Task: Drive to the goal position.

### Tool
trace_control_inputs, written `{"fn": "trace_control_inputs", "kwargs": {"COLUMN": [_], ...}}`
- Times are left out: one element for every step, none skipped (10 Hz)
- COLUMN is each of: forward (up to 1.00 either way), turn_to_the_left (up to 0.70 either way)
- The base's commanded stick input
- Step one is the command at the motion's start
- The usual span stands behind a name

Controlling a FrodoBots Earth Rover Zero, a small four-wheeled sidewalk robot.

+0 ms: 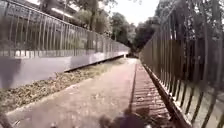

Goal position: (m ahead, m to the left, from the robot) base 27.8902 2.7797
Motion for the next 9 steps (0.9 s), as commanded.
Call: {"fn": "trace_control_inputs", "kwargs": {"forward": [1.00,1.00,1.00,1.00,1.00,1.00,1.00,1.00,1.00], "turn_to_the_left": [-0.11,0.00,0.00,0.00,0.00,0.00,0.00,0.00,0.00]}}
